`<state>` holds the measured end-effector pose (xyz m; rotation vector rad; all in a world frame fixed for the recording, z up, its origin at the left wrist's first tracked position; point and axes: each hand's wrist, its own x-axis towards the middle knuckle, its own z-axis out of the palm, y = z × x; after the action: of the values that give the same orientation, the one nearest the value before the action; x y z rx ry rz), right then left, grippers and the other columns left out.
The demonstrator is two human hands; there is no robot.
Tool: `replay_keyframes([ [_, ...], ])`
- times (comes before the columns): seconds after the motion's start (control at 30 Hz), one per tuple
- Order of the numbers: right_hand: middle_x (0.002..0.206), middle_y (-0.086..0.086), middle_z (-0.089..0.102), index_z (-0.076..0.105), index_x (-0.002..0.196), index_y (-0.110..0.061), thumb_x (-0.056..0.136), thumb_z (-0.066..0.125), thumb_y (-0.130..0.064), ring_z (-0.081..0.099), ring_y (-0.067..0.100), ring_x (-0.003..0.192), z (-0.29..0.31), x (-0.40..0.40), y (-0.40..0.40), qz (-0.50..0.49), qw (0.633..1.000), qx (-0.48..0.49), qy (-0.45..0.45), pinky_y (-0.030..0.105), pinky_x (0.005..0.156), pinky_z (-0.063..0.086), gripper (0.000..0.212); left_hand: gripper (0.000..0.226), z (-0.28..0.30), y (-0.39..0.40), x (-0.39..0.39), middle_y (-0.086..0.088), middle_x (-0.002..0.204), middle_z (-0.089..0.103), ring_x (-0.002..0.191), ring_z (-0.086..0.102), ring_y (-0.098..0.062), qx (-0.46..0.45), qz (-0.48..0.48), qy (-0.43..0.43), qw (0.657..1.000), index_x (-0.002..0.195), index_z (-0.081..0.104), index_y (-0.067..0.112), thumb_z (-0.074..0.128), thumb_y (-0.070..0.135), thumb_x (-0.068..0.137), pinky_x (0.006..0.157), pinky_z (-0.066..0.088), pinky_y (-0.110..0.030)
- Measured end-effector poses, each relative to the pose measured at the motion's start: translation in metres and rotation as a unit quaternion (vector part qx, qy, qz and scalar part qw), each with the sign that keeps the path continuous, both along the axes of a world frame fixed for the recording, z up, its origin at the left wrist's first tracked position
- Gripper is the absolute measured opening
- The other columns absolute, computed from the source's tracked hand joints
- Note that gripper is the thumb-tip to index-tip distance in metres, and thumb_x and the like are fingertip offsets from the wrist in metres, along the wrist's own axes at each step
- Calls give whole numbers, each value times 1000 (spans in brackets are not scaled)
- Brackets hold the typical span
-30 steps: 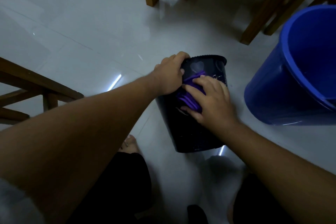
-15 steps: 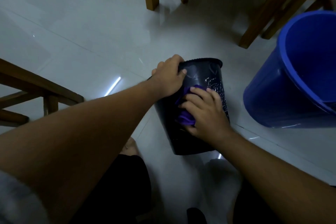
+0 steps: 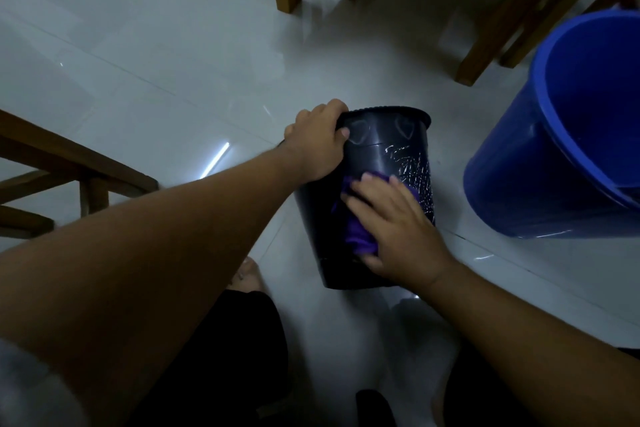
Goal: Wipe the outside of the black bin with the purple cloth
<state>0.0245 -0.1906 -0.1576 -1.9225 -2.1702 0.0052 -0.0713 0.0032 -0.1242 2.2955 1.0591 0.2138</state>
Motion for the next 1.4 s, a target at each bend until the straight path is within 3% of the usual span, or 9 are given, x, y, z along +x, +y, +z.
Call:
replay_keyframes([
  [0.13,155,8,37,44,146,-14,77,63,-45,17,29,151,11,-2,25,-94,993,-27,64,44,123,1,78,28,2,-1,2,-11,122,55,111,49,-35,-1,-12,3,1000,123,45,20,45,27,95,94,42,-49],
  [0.27,150,10,45,52,142,-13,73,62,-45,27,32,147,2,-7,-6,-34,999,-16,30,47,123,6,76,39,2,-1,4,-14,129,52,117,46,-40,0,-12,21,1000,133,42,25,42,26,94,103,35,-50],
  [0.4,148,8,49,55,140,-15,69,67,-46,32,32,145,-2,-3,-10,6,1000,-3,12,49,120,16,78,39,-1,-6,0,-11,131,47,124,40,-35,5,17,59,998,131,39,30,37,46,96,108,24,-60],
  [0.47,150,7,46,54,141,-16,69,67,-46,30,31,146,1,2,4,-8,1000,-7,20,48,120,14,79,41,-1,-7,-2,-11,131,45,124,40,-34,16,20,58,998,131,38,29,38,49,95,105,27,-62],
  [0.63,157,7,35,43,148,-16,79,61,-48,18,29,150,12,15,32,-87,992,-20,90,50,122,13,79,45,-7,5,-12,-14,124,45,119,41,-37,-8,-15,25,1000,131,39,24,42,47,92,100,36,-59],
  [0.87,149,10,46,50,142,-13,75,60,-48,29,32,145,-5,-5,-15,-56,996,-4,68,47,122,10,76,57,0,-5,2,-14,126,50,114,46,-38,73,-52,16,996,135,42,18,33,30,80,101,35,-55],
  [1.0,147,10,47,53,139,-14,75,61,-47,30,32,144,-5,-3,-14,-47,996,7,69,42,124,3,73,50,0,-18,10,-11,127,48,114,44,-35,108,-16,34,993,133,41,22,41,42,88,102,34,-54],
  [1.23,153,8,37,44,146,-15,76,61,-43,20,29,148,8,6,32,-104,988,-6,111,50,121,14,77,48,-6,-3,-2,-10,129,44,119,41,-33,78,-21,40,996,132,38,20,48,42,90,100,36,-55],
  [1.4,151,10,40,43,146,-14,74,59,-49,26,32,146,-5,-8,-9,-90,992,-1,86,52,121,16,81,48,-3,0,-3,-11,133,42,123,38,-34,43,-35,39,998,133,38,19,51,40,91,103,34,-52],
])
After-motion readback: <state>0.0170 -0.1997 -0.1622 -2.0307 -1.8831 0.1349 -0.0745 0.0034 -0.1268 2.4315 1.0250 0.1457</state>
